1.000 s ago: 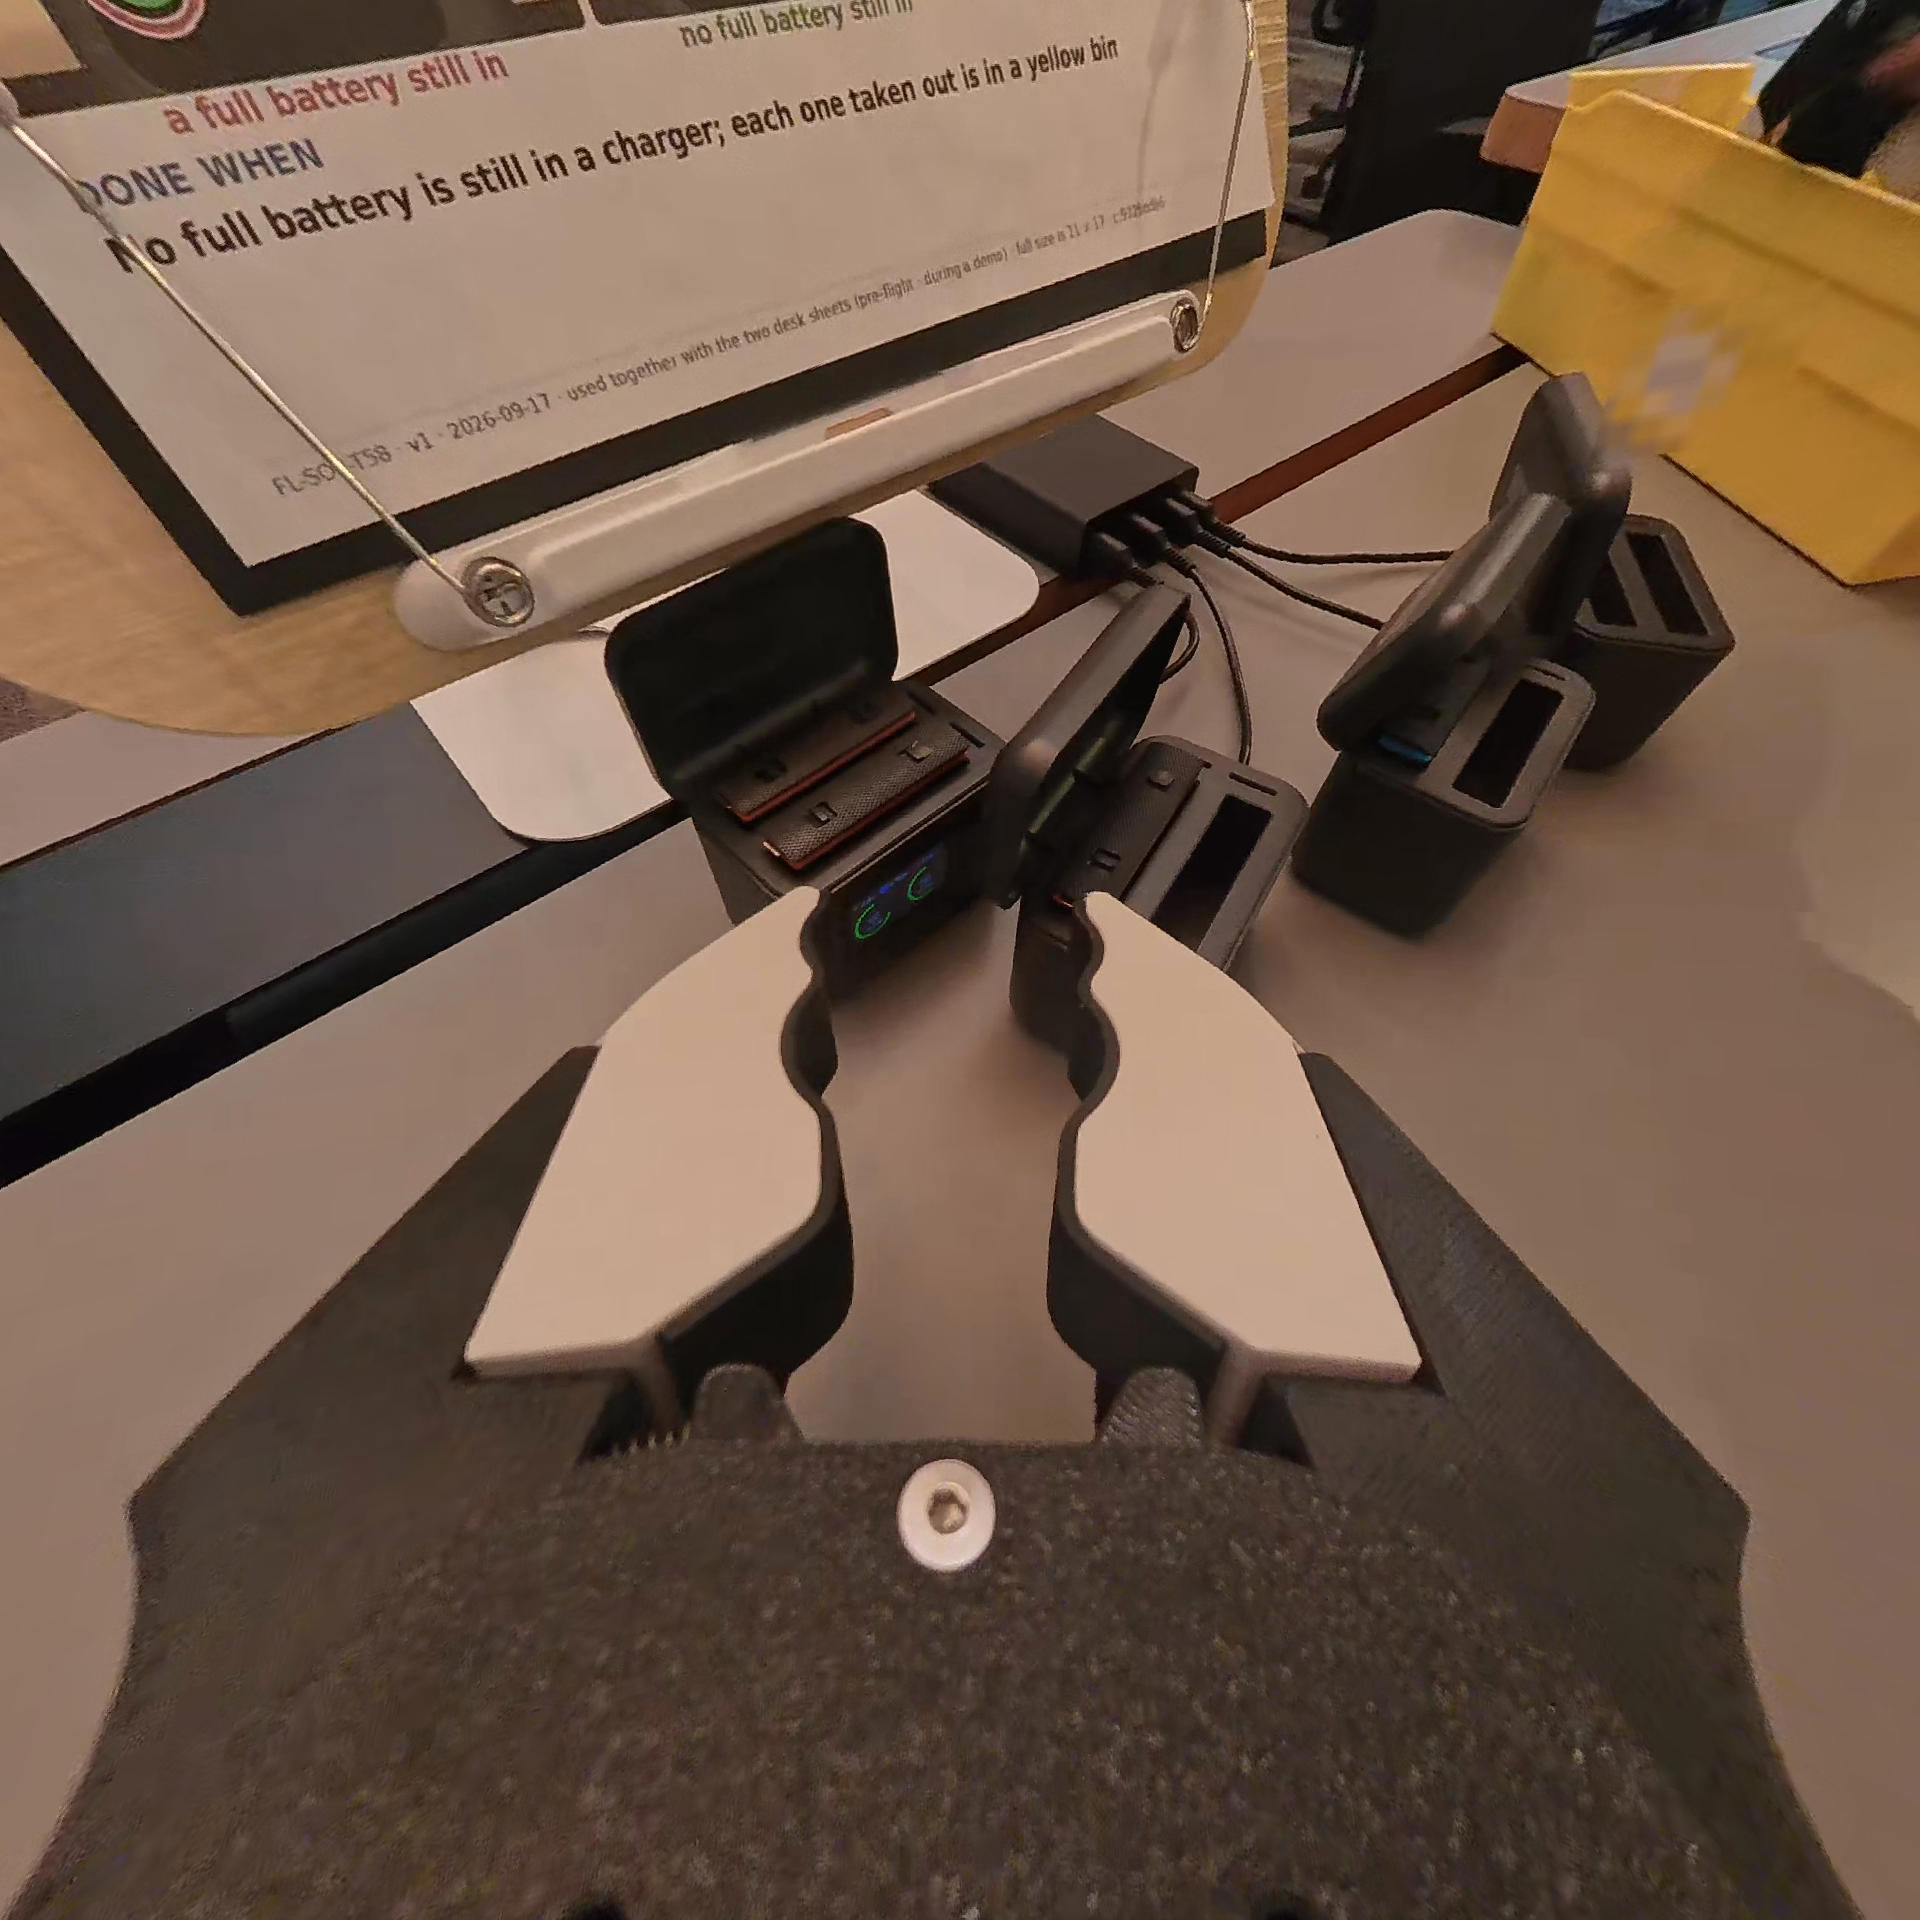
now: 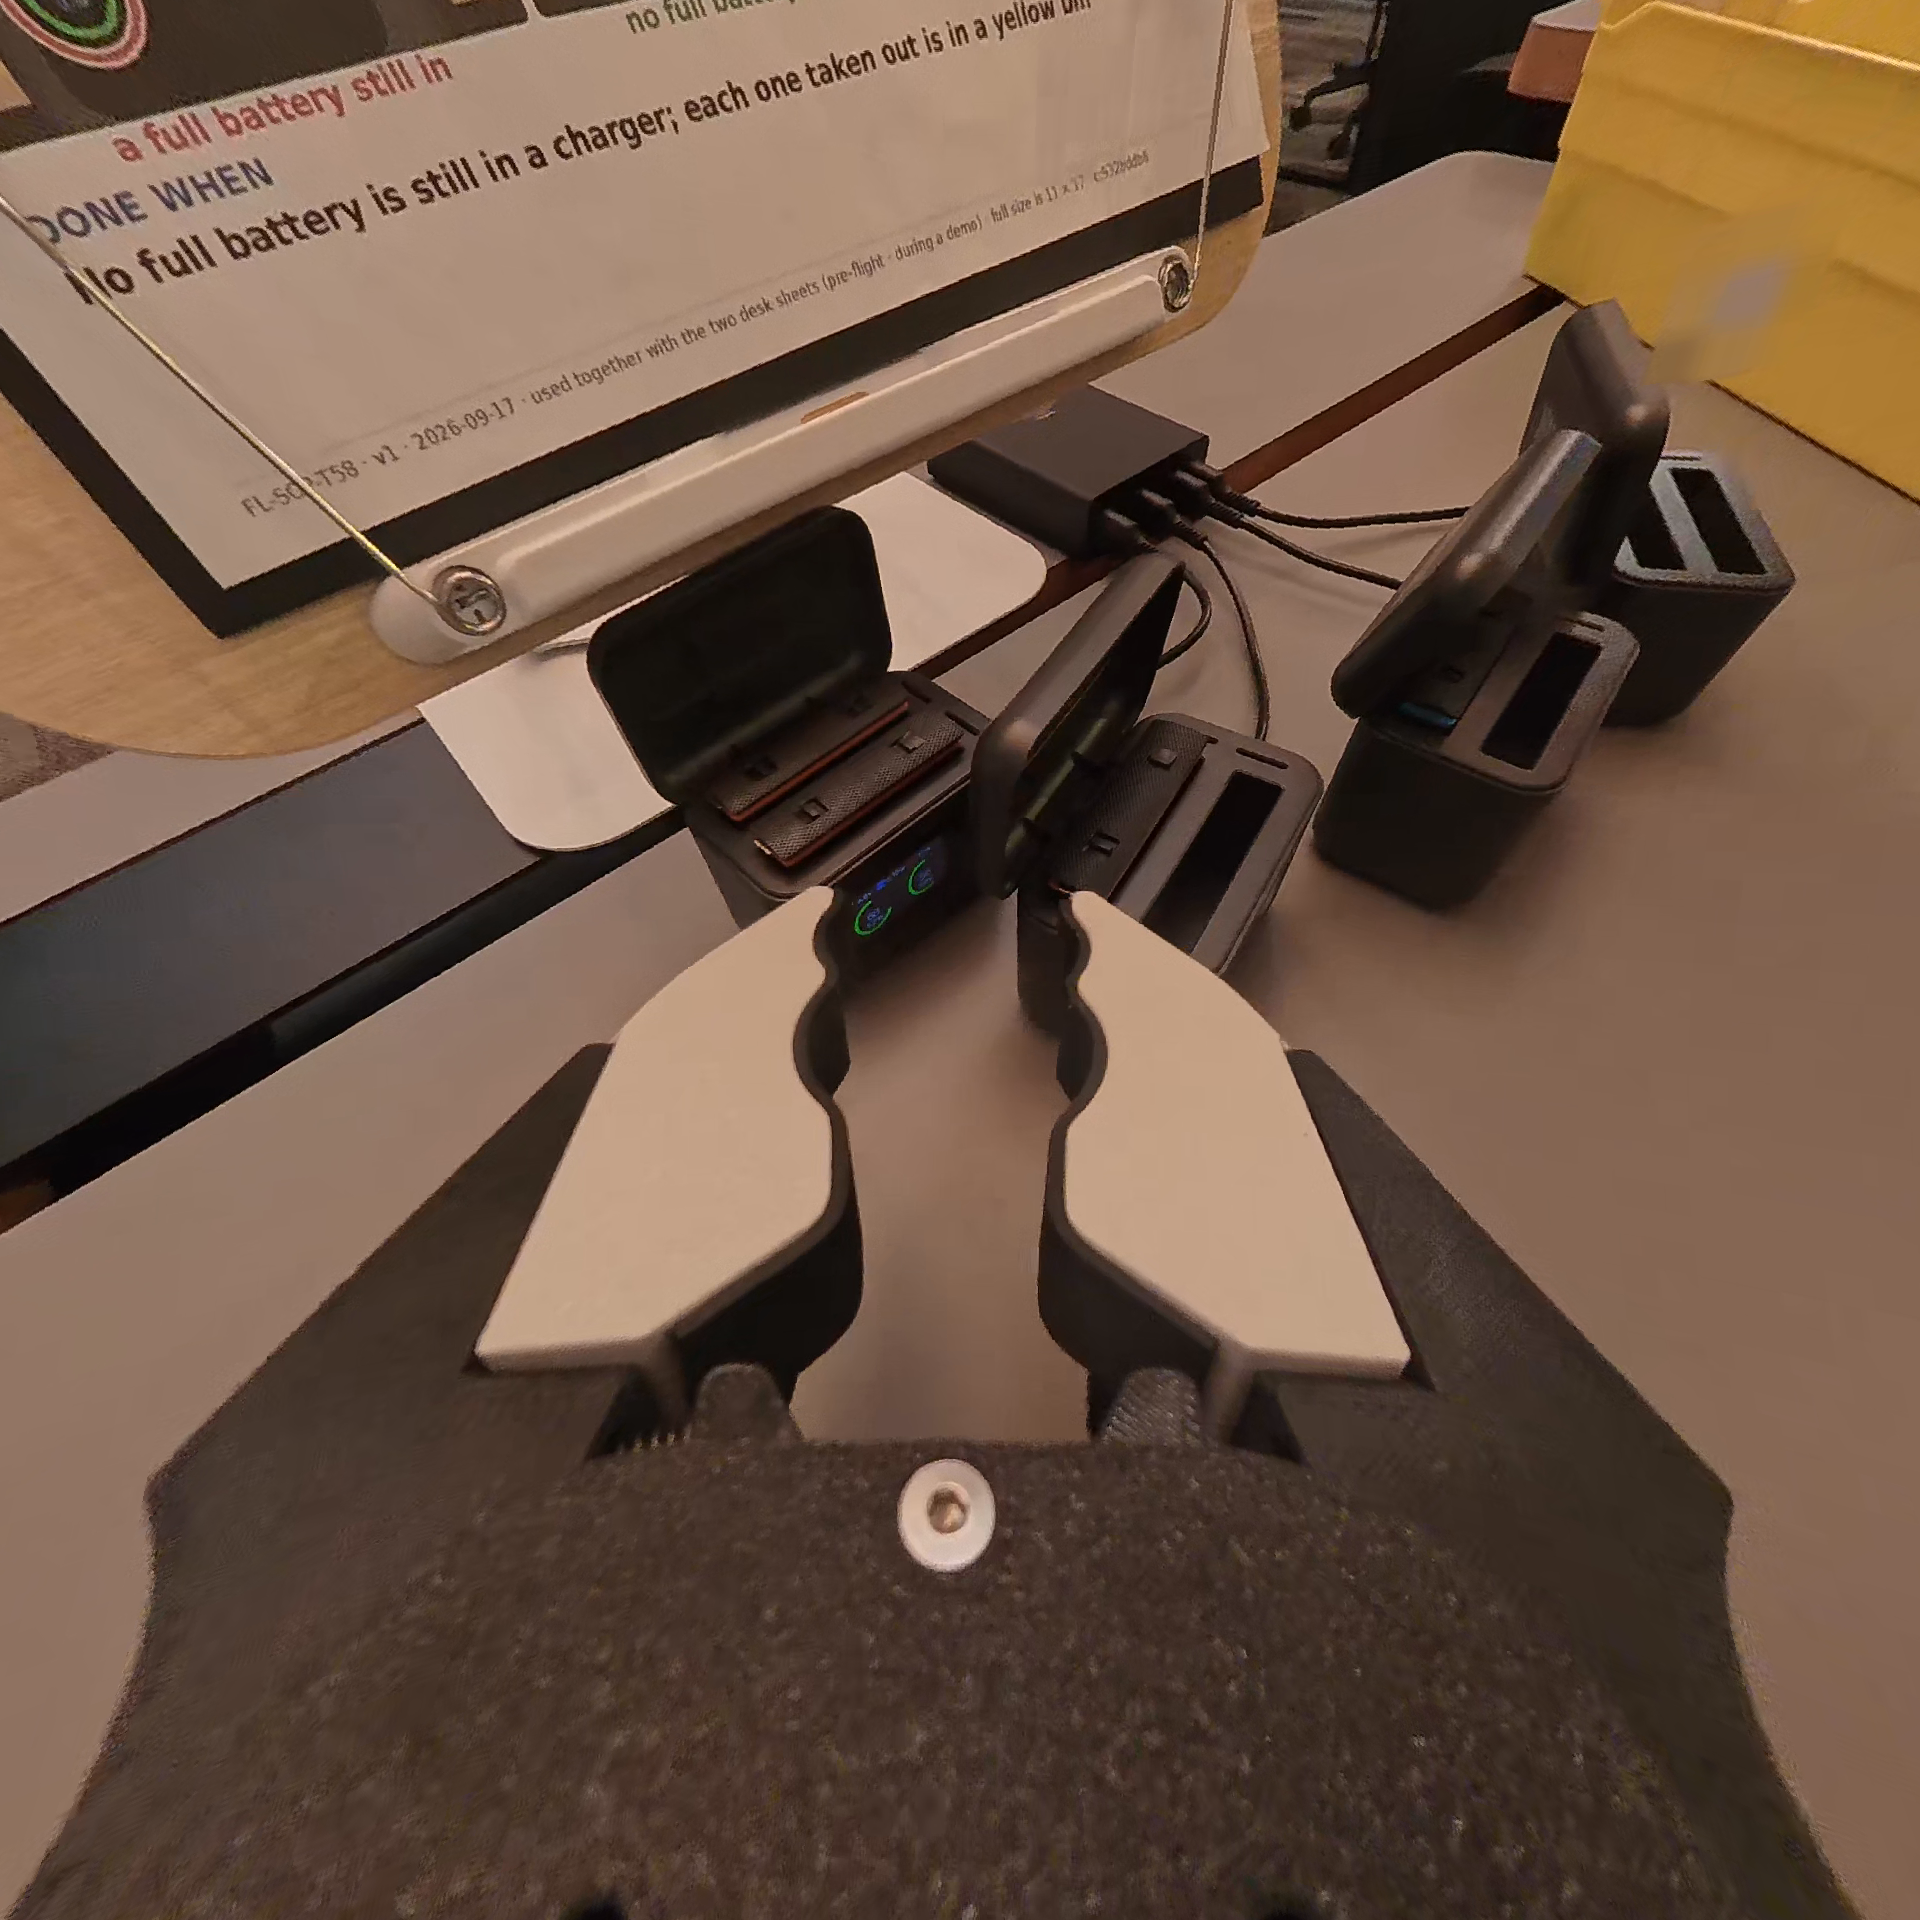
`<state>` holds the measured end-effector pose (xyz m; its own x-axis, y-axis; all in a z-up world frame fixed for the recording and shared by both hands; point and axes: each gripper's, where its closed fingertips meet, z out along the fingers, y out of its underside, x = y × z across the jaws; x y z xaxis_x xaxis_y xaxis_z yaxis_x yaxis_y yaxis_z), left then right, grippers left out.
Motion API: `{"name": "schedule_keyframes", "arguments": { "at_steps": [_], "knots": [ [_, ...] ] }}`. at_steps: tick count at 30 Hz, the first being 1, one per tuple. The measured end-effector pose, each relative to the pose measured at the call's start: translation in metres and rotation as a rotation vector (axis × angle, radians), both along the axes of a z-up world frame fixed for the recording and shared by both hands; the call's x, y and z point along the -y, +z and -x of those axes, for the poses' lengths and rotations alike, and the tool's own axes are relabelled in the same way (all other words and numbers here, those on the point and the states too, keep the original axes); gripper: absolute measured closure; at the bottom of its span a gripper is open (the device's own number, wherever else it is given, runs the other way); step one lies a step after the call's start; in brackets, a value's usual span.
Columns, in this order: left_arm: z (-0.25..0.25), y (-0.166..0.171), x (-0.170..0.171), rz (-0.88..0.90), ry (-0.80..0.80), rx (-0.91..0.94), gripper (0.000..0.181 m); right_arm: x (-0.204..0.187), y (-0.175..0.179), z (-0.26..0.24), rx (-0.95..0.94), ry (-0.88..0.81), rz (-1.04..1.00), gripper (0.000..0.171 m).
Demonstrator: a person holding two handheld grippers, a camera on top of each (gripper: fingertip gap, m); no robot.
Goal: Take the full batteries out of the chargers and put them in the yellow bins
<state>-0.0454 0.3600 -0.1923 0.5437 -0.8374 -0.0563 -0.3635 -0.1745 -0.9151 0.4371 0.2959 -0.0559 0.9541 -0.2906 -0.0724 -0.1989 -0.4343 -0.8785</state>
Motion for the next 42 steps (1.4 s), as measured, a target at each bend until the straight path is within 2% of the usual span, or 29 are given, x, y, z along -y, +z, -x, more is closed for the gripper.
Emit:
{"name": "schedule_keyframes", "arguments": {
  "at_steps": [3, 7, 10, 13, 16, 19, 22, 25, 28, 42],
  "knots": [
    [0.001, 0.000, -0.001, -0.020, 0.014, -0.007, 0.148, 0.014, 0.040, 0.068, 0.011, 0.183, -0.173, 0.122],
    [0.005, 0.002, -0.004, -0.055, 0.049, 0.003, 0.162, 0.042, 0.067, 0.160, 0.027, 0.366, -0.369, 0.143],
    [0.006, 0.005, -0.005, -0.075, 0.072, 0.017, 0.172, 0.051, 0.054, 0.215, 0.024, 0.458, -0.434, 0.159],
    [0.006, 0.015, -0.006, -0.094, 0.103, 0.057, 0.181, 0.048, 0.026, 0.253, 0.070, 0.512, -0.450, 0.170],
    [0.008, 0.021, -0.006, -0.075, 0.147, 0.098, 0.181, 0.042, -0.007, 0.278, 0.114, 0.530, -0.465, 0.171],
    [0.012, 0.019, -0.009, -0.056, 0.198, 0.103, 0.181, 0.041, -0.036, 0.295, 0.059, 0.556, -0.512, 0.171],
    [0.011, -0.004, -0.009, 0.013, 0.208, 0.017, 0.181, 0.039, -0.065, 0.307, 0.075, 0.625, -0.465, 0.171],
    [0.002, -0.038, 0.001, 0.122, 0.153, -0.110, 0.181, 0.039, -0.066, 0.307, 0.106, 0.644, -0.471, 0.171],
    [-0.007, -0.058, 0.008, 0.151, 0.114, -0.200, 0.181, 0.040, -0.065, 0.306, 0.080, 0.650, -0.480, 0.171],
    [-0.040, -0.059, -0.005, 0.106, 0.102, -0.188, 0.181, 0.037, -0.082, 0.311, 0.141, 0.653, -0.435, 0.171]
  ]
}}
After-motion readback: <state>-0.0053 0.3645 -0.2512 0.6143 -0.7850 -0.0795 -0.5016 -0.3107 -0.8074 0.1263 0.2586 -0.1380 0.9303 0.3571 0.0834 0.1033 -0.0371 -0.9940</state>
